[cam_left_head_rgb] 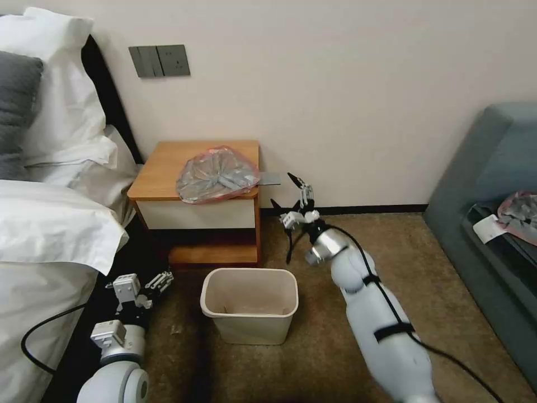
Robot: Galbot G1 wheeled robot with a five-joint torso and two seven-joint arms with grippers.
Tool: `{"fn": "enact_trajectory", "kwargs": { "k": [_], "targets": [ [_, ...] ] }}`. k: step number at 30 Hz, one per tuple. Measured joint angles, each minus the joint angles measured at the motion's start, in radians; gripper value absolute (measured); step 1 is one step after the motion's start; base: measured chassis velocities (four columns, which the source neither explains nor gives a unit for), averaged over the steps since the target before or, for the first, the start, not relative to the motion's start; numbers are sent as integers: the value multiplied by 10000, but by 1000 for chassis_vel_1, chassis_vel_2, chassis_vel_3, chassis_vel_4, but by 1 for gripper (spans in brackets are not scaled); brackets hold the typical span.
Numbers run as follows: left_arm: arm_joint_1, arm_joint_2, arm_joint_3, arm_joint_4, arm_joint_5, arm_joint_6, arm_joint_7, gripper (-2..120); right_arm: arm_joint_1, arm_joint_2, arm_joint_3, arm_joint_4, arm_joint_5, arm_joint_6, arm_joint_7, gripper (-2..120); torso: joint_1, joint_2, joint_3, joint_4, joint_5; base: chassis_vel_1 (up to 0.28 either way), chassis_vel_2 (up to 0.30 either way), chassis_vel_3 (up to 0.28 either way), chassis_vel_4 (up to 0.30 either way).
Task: Pick up the garbage bag from the table and place it over the trash can.
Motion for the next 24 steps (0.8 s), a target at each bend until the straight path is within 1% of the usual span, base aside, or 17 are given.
{"fn": "enact_trajectory", "kwargs": {
  "k": [2,3,6,7,9,23,24],
  "targets": [
    [-7,-38,-22,14,5,-3,-6,100,450,70,-133,-466,-93,-3,87,100,0,0,-1,0,0,0,0,0,0],
    [-7,-38,-22,14,5,-3,-6,100,450,70,-133,-466,-93,-3,87,100,0,0,-1,0,0,0,0,0,0],
    [41,-58,-57,18,171,-14,-18,100,1125,220,-197,-1416,-279,97,152,100,0,0,-1,1,0,0,0,0,0],
    [41,-58,-57,18,171,-14,-18,100,1125,220,-197,-1416,-279,97,152,100,0,0,-1,1,0,0,0,0,0],
    [48,-76,-102,-28,192,-15,-29,100,1315,206,-273,-1800,-328,103,153,100,0,1,-1,0,0,0,0,0,0],
    [39,-173,-59,-60,261,-35,-51,100,1613,118,-480,-2387,-356,120,149,100,0,1,-2,0,0,0,0,0,0],
    [46,-179,-51,-60,273,-41,-51,100,1657,135,-498,-2468,-364,120,154,97,-1,2,-1,0,0,0,0,0,0]
  ]
}}
